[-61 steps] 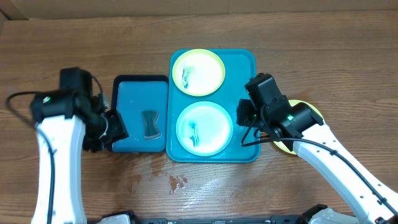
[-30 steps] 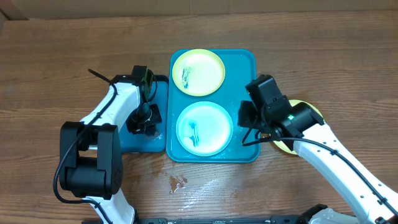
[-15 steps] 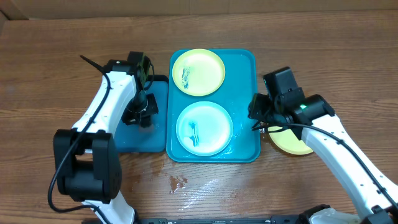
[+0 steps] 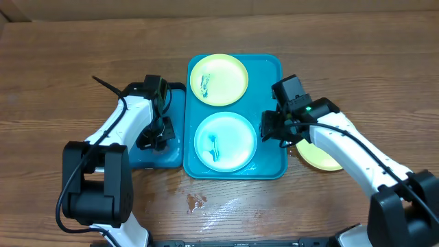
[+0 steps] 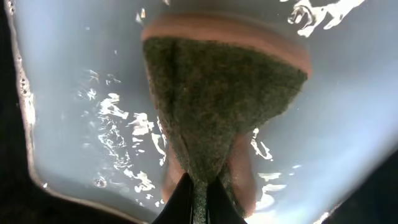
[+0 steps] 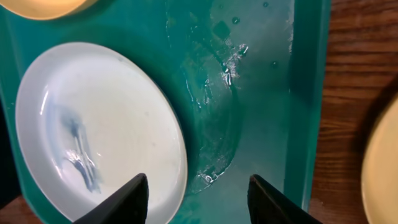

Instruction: Clean dirty plates on tray and stack at the side

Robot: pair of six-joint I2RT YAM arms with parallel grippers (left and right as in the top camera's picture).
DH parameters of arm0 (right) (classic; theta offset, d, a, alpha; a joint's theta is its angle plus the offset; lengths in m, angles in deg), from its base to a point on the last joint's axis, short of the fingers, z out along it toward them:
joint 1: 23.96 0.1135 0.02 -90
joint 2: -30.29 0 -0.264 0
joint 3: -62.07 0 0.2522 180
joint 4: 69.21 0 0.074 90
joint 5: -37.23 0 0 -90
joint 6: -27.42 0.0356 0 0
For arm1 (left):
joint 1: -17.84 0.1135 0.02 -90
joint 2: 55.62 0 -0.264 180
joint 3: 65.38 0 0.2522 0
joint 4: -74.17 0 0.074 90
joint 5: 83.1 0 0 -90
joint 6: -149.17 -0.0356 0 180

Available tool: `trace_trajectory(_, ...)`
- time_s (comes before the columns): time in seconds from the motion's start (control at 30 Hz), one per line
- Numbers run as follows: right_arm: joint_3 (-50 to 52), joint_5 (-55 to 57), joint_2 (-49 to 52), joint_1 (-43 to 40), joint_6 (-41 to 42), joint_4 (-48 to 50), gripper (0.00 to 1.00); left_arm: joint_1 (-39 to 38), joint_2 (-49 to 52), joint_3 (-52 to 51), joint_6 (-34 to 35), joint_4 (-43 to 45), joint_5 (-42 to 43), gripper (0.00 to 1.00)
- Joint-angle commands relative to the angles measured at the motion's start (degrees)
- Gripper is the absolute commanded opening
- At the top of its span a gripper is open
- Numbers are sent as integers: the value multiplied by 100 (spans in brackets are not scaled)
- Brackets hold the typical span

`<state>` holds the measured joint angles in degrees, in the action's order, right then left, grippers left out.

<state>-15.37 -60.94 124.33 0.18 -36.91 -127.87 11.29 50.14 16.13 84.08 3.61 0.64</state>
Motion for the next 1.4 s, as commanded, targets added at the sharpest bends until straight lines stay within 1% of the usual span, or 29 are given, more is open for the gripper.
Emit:
trace_trajectory(0.0,-28,-96,225,28,-177,50,53,20,-90,350,-205,-372,37,4)
trace_trajectory(0.1,-28,-334,498,28,-297,116,53,15,-127,944,-214,-946,136,4)
trace_trajectory(0.17,-28,-673,695,28,-529,199,54,15,-188,1419,-350,-1257,424,4)
trace_trajectory(0.27,-24,-719,1014,28,-555,264,52,-4,-348,2059,-481,-1561,778,4)
trace_trajectory(0.3,-24,-750,1095,28,-555,291,47,-24,-393,2199,-479,-1600,892,4)
trace_trajectory(0.33,-24,-822,1169,28,-555,326,40,-46,-442,2306,-479,-1606,1029,4)
trace_trajectory(0.4,-24,-955,1268,31,-557,404,22,-114,-507,2422,-422,-1554,1399,4)
trace_trajectory(0.47,-9,-951,1305,31,-551,514,13,-188,-520,2424,-341,-1508,1718,4)
trace_trajectory(0.53,9,-780,1318,31,-280,608,4,-330,-492,2396,-186,-1451,1888,4)
trace_trajectory(0.63,44,-90,1331,70,444,608,4,-634,-476,2236,42,-1169,1941,4)
trace_trajectory(0.67,70,68,1331,92,562,612,4,-776,-476,2149,140,-1001,1943,4)
trace_trajectory(0.9,197,170,1335,352,564,627,4,-1853,-459,1226,879,385,1871,4)
trace_trajectory(1.07,208,175,1335,511,568,632,4,-2234,-223,629,1362,984,1622,4)
trace_trajectory(1.17,219,175,1335,516,568,629,4,-2273,76,496,1569,1082,1617,4)
trace_trajectory(1.23,223,173,1335,516,568,623,4,-2273,302,492,1580,1054,1576,4)
trace_trajectory(1.3,223,173,1335,516,568,586,4,-2243,490,492,1576,955,1290,4)
trace_trajectory(1.37,223,173,1335,516,566,544,4,-2199,608,494,1569,769,831,4)
